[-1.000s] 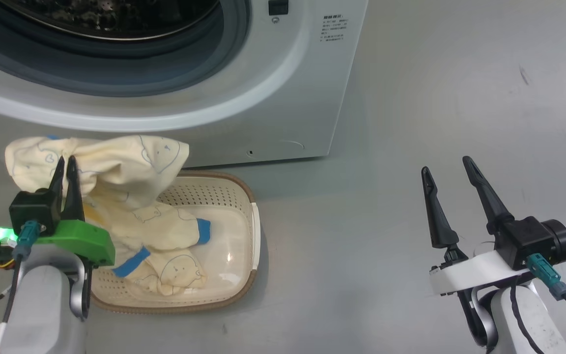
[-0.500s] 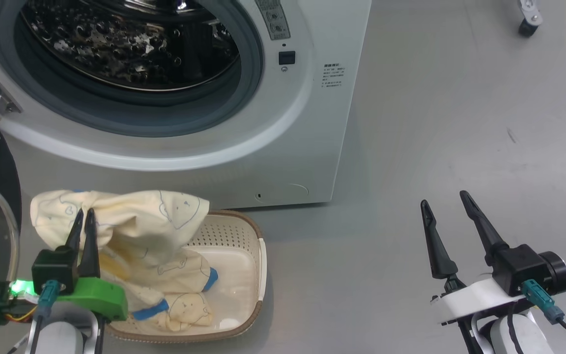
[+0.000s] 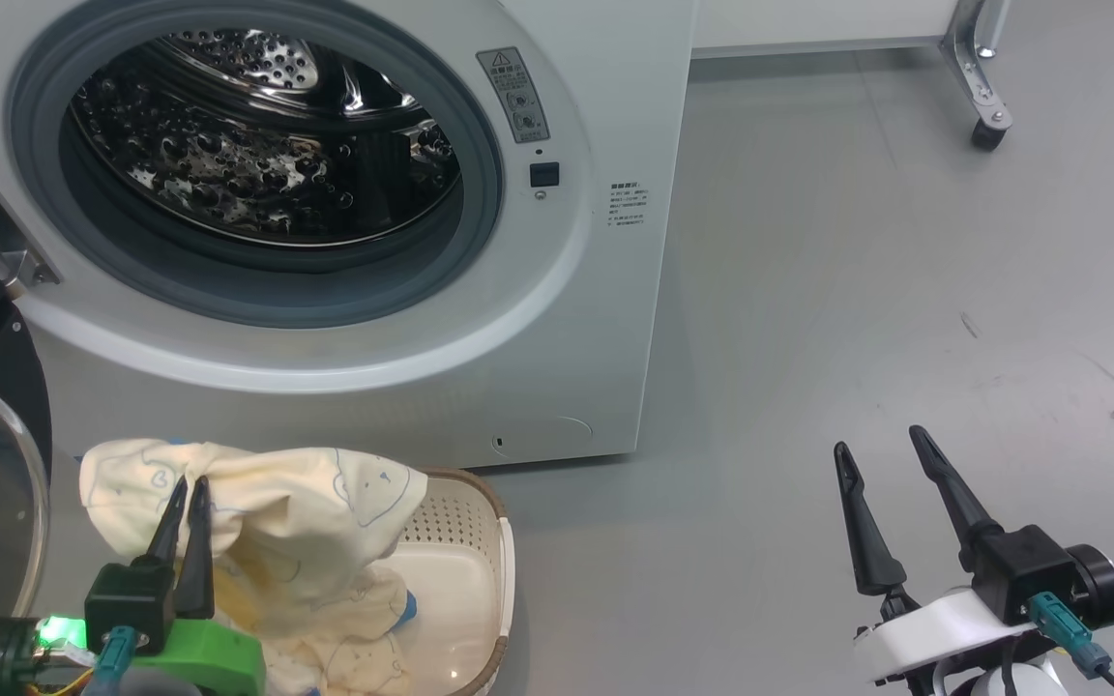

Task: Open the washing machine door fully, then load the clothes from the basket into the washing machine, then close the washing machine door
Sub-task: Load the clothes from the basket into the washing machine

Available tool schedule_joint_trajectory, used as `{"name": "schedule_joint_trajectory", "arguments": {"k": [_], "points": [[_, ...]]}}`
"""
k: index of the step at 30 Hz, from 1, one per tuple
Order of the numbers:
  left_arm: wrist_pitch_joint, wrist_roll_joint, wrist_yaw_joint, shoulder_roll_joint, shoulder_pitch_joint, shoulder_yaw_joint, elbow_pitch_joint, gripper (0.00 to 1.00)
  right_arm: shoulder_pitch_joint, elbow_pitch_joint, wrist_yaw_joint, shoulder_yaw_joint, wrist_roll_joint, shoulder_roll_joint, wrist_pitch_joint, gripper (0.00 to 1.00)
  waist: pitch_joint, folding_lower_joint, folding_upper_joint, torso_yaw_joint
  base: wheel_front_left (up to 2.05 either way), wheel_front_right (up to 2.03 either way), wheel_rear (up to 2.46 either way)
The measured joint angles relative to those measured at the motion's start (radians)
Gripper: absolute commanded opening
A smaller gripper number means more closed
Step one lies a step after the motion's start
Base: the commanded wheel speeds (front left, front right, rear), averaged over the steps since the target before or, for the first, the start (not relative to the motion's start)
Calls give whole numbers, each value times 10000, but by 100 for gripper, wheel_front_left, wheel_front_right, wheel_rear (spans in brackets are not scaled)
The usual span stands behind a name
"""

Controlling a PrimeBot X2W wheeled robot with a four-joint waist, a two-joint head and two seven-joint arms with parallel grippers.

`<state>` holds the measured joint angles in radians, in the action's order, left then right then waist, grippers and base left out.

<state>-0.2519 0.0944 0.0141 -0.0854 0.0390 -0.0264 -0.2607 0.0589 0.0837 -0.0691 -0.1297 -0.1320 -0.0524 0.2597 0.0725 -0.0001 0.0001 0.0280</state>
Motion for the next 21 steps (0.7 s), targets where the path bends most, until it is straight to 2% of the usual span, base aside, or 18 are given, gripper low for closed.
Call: {"name": "schedule_joint_trajectory", "arguments": {"k": [21], "points": [[-2,-23,0,2,-802,-73,811,0,368,-238,0,-4,-2,69,0,100,-377,0,0,-192,0,0,0]]}}
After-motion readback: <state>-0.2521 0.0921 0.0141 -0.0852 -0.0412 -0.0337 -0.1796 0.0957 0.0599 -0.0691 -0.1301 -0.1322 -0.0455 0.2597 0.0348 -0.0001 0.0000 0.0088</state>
